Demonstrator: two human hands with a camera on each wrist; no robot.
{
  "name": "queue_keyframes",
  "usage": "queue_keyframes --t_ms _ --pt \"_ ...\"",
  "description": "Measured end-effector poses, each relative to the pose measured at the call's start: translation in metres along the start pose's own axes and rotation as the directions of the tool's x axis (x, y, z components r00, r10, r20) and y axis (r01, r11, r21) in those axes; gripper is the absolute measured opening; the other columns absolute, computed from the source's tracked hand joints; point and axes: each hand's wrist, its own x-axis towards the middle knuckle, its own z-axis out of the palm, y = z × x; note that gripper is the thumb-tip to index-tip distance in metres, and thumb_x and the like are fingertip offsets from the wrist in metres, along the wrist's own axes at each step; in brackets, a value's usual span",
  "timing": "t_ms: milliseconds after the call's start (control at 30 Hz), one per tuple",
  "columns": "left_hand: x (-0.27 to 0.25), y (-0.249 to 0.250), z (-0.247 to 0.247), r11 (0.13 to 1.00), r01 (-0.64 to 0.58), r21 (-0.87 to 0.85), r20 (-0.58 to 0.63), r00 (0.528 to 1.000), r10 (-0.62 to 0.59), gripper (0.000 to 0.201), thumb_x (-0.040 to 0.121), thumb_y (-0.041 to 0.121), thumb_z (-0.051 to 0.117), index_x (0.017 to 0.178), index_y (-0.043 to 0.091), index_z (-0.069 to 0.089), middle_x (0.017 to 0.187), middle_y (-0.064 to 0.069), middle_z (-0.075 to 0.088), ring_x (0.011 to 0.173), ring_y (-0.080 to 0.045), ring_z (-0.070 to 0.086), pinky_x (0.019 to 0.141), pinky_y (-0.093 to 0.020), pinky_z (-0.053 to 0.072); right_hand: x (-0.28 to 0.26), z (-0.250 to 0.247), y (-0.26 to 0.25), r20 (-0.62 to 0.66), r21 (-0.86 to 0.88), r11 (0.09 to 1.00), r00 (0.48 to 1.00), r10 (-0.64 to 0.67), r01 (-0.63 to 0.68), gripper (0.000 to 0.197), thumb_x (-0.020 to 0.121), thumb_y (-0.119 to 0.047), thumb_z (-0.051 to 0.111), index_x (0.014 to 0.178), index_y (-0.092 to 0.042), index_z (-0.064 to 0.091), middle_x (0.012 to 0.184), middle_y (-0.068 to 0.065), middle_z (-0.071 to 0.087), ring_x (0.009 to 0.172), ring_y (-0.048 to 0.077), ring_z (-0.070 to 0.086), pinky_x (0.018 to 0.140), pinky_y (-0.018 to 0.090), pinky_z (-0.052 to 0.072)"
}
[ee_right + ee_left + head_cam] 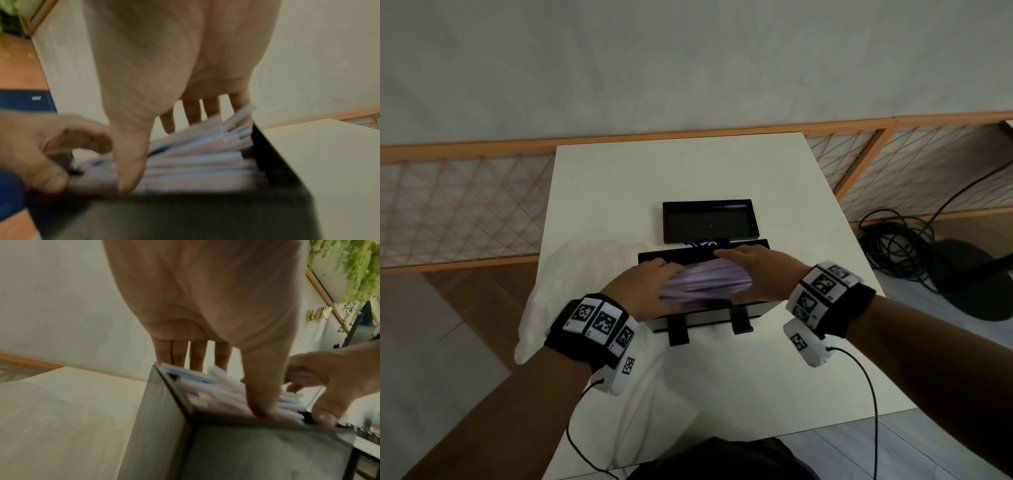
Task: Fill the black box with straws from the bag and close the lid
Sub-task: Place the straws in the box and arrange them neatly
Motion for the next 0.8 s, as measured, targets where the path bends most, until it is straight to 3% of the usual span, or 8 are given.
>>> queue_keyframes --t_ms 133,233,333,433,600,700,800 --pt "0.009 0.002 -0.011 0.992 0.074 -0.103 -0.061 0.995 -0.081 0.047 0.092 0.03 0.052 0.137 0.019 0.043 0.137 -0.003 0.049 0.124 -0.02 0.047 0.105 -0.03 0.037 -0.002 -0.031 0.004 0.039 0.031 0.996 0.996 0.081 -0.083 0.06 0.086 -0.047 0.057 0.141 -0.041 0.033 0.138 0.0 0.05 0.12 0.023 0.052 0.099 0.036 0.042" --pt "0.016 0.004 -0.006 0.997 0.082 0.01 0.072 0.994 -0.083 0.046 0.089 0.024 0.054 0.134 0.02 0.045 0.128 -0.008 0.052 0.116 -0.022 0.051 0.096 -0.029 0.04 0.004 -0.039 0.004 0.061 0.024 0.995 0.993 0.098 -0.1 0.046 0.092 -0.023 0.049 0.136 -0.037 0.043 0.137 0.003 0.051 0.117 0.024 0.054 0.097 0.033 0.043" --pt "0.018 0.005 -0.003 0.992 0.09 0.087 0.092 0.991 -0.098 0.042 0.087 0.018 0.055 0.128 0.018 0.05 0.119 -0.009 0.054 0.111 -0.025 0.052 0.09 -0.03 0.041 0.008 -0.033 0.002 0.101 0.049 0.995 0.991 0.087 -0.092 0.05 0.091 -0.009 0.043 0.133 -0.036 0.048 0.137 0.004 0.051 0.119 0.024 0.053 0.096 0.028 0.042" --pt "0.018 0.004 -0.004 0.993 0.076 0.091 0.051 0.995 -0.081 0.037 0.085 0.018 0.058 0.122 0.016 0.053 0.115 -0.007 0.055 0.108 -0.025 0.053 0.086 -0.03 0.042 0.009 -0.029 0.005 0.122 0.059 0.993 0.988 0.094 -0.101 0.054 0.09 -0.01 0.041 0.136 -0.039 0.042 0.142 0.004 0.046 0.123 0.026 0.05 0.102 0.037 0.043" --pt "0.015 0.003 -0.005 0.999 0.039 0.021 -0.028 0.999 -0.038 0.03 0.086 0.022 0.062 0.116 0.019 0.062 0.111 -0.004 0.065 0.103 -0.022 0.059 0.082 -0.029 0.044 0.008 -0.024 0.007 0.062 -0.079 0.995 0.996 0.064 -0.059 0.05 0.092 -0.011 0.038 0.136 -0.034 0.041 0.13 0.001 0.058 0.115 0.023 0.055 0.108 0.035 0.025" --pt "0.015 0.005 -0.004 1.0 0.004 -0.023 -0.097 0.995 -0.007 0.025 0.087 0.023 0.062 0.111 0.019 0.065 0.105 -0.004 0.068 0.098 -0.022 0.061 0.077 -0.025 0.043 0.012 -0.013 0.004 0.029 0.028 0.998 0.998 0.05 -0.051 0.05 0.091 -0.006 0.04 0.136 -0.028 0.043 0.134 0.006 0.055 0.118 0.027 0.054 0.103 0.037 0.038" --pt "0.015 0.008 0.0 0.998 -0.024 -0.052 -0.101 0.995 0.018 0.029 0.087 0.023 0.061 0.115 0.019 0.063 0.105 -0.004 0.067 0.098 -0.022 0.061 0.079 -0.027 0.045 0.018 -0.005 0.002 0.02 0.114 0.993 0.999 0.033 -0.035 0.049 0.089 -0.004 0.044 0.135 -0.022 0.047 0.134 0.009 0.054 0.121 0.027 0.052 0.101 0.036 0.04"
